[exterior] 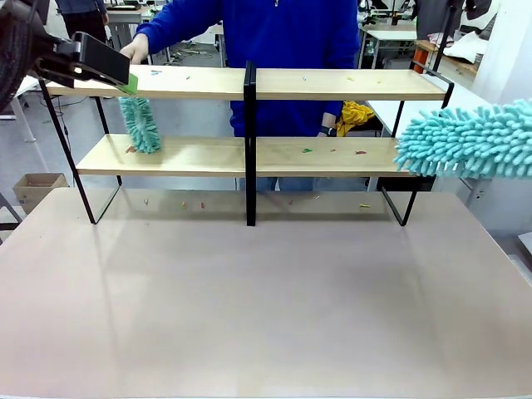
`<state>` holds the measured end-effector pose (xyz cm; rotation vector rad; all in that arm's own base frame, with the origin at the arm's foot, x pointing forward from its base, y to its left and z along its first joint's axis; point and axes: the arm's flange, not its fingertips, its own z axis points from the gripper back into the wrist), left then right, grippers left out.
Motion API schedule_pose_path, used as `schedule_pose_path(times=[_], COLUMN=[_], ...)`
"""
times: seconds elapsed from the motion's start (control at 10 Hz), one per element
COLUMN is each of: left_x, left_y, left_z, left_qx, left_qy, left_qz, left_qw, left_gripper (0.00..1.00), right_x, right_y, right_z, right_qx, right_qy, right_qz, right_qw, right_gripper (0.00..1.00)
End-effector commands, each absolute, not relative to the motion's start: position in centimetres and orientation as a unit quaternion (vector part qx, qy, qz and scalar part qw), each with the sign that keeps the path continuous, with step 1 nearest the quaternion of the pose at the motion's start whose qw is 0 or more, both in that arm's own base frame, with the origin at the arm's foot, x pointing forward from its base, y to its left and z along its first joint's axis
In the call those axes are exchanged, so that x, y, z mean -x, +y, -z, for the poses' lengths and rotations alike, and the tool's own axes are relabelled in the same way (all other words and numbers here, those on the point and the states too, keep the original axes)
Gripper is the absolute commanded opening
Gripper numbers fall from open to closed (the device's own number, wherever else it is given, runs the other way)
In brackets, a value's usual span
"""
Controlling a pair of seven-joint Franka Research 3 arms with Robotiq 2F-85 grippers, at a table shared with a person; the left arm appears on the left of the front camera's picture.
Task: Clean the shelves.
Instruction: Clean a randomly selected level of the Shelf with the Duster.
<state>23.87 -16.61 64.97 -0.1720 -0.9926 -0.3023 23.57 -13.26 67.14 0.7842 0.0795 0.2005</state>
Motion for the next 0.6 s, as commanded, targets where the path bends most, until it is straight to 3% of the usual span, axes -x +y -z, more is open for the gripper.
schedule_pose_path(times=[0.0,0.5], left_x=[-23.8,-23.8], left_y=[-16.5,-16.5], left_z=[-65.0,-65.0], left_qx=[0.083,0.083], left_qy=[-0.476,-0.476], left_qz=[0.143,0.143], left_qw=[0.864,0.864], left_gripper=[1.00,1.00], right_x=[-26.7,-34.4], right_y=[-9.5,4.0], right_z=[-66.2,-60.7], right_qx=[-0.359,-0.337], right_qy=[0.009,-0.045], right_qz=[-0.064,-0.071], right_qw=[0.931,0.938], right_gripper=[0.12,0.12])
